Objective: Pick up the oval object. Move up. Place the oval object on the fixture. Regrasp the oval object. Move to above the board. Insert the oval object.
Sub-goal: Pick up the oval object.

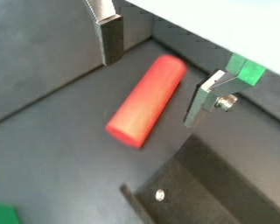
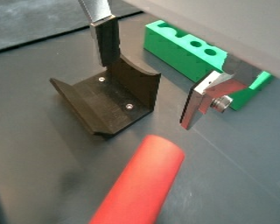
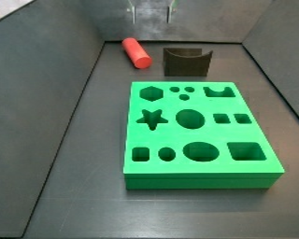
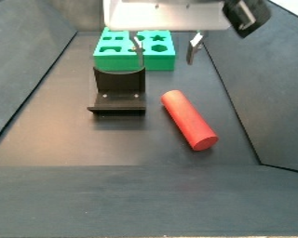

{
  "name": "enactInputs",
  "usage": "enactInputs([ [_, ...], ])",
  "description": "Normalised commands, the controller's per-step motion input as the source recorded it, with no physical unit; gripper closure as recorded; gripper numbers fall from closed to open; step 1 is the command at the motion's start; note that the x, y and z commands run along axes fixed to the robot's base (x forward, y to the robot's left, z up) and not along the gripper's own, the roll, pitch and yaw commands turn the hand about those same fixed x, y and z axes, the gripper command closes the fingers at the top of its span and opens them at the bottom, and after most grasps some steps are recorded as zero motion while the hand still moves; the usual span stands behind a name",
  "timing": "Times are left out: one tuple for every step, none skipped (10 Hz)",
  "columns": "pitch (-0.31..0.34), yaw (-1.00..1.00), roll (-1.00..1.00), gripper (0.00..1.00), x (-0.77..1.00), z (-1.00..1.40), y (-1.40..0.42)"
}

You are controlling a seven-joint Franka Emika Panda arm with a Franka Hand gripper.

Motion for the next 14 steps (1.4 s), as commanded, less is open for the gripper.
enactInputs([
  [-0.040, 0.48, 0.10, 0.00, 0.17, -0.49, -0.29],
  [-0.047, 0.47, 0.20, 0.00, 0.19, -0.51, -0.28],
  [-0.066, 0.43, 0.27, 0.00, 0.15, -0.53, -0.23],
  [-0.067, 0.39, 0.29, 0.00, 0.13, -0.55, -0.17],
  [-0.083, 0.31, 0.31, 0.00, 0.04, -0.57, -0.01],
  [-0.080, 0.18, 0.31, 0.00, 0.00, -0.53, 0.00],
  [-0.057, 0.15, 0.25, 0.00, 0.00, -0.50, 0.00],
  [-0.066, 0.15, 0.26, 0.00, 0.00, -0.53, 0.00],
  [-0.069, 0.15, 0.27, 0.00, 0.00, -0.51, 0.00],
  [-0.077, 0.15, 0.25, 0.00, 0.00, -0.51, 0.00],
  [-0.094, 0.13, 0.26, 0.00, -0.05, -0.54, 0.05],
  [-0.100, 0.10, 0.25, 0.00, -0.10, -0.55, 0.09],
  [-0.106, 0.09, 0.25, 0.00, -0.15, -0.55, 0.13],
  [-0.107, 0.08, 0.23, 0.00, -0.14, -0.55, 0.12],
])
